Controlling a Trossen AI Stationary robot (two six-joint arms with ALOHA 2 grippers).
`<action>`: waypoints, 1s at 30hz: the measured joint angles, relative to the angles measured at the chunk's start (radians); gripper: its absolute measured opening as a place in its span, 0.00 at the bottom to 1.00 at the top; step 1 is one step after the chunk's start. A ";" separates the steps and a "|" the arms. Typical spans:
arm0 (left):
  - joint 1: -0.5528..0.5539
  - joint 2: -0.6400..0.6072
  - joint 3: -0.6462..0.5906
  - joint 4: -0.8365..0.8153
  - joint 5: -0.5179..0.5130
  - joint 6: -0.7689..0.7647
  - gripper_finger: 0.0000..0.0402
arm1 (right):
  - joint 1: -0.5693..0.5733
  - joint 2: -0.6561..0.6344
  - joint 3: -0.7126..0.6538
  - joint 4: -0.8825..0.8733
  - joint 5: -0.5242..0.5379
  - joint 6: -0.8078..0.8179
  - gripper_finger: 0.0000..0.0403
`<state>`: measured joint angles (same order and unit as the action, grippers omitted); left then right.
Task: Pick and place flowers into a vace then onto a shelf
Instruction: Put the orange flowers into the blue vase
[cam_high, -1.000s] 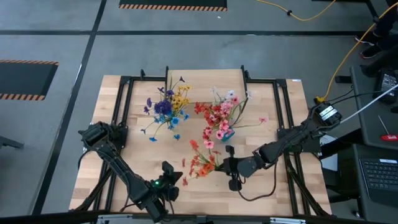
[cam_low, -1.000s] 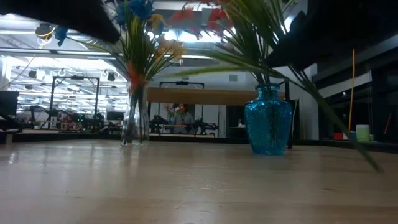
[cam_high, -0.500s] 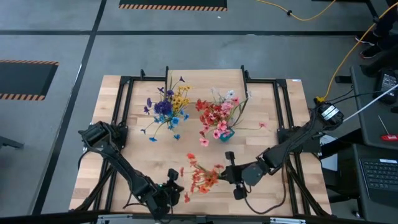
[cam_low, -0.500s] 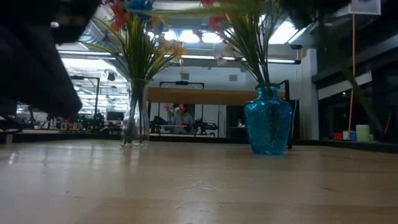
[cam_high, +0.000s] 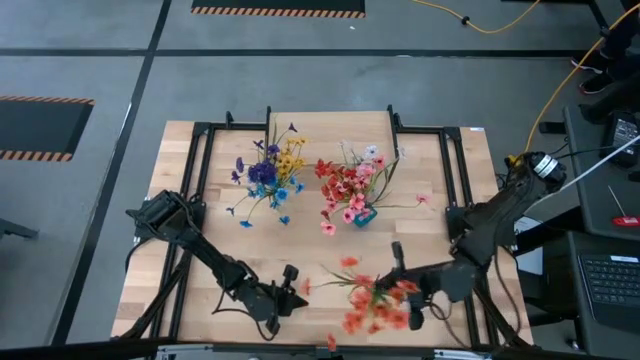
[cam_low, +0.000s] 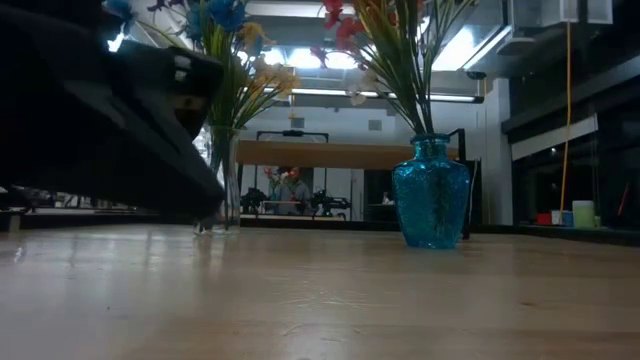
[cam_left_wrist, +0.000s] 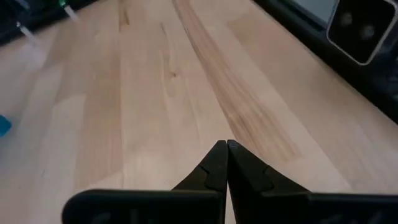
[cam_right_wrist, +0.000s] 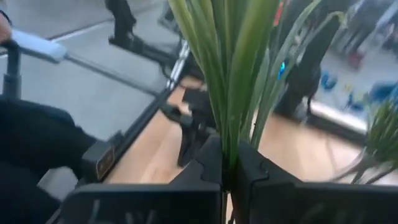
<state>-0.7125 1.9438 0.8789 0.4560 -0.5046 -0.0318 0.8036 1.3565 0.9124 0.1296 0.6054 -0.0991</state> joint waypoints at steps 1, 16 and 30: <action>0.003 0.000 -0.006 0.011 0.002 0.011 0.00 | 0.001 -0.015 -0.010 0.027 0.000 -0.029 0.01; 0.034 -0.064 -0.112 0.112 0.096 -0.019 0.00 | -0.175 -0.228 -0.409 0.616 -0.080 -0.242 0.01; 0.118 -0.106 -0.297 0.572 0.230 0.035 0.01 | -0.340 -0.241 -0.576 0.908 -0.046 -0.348 0.01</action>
<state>-0.5949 1.8378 0.5823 1.0284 -0.2749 0.0036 0.4634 1.1156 0.3363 1.0373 0.5592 -0.4468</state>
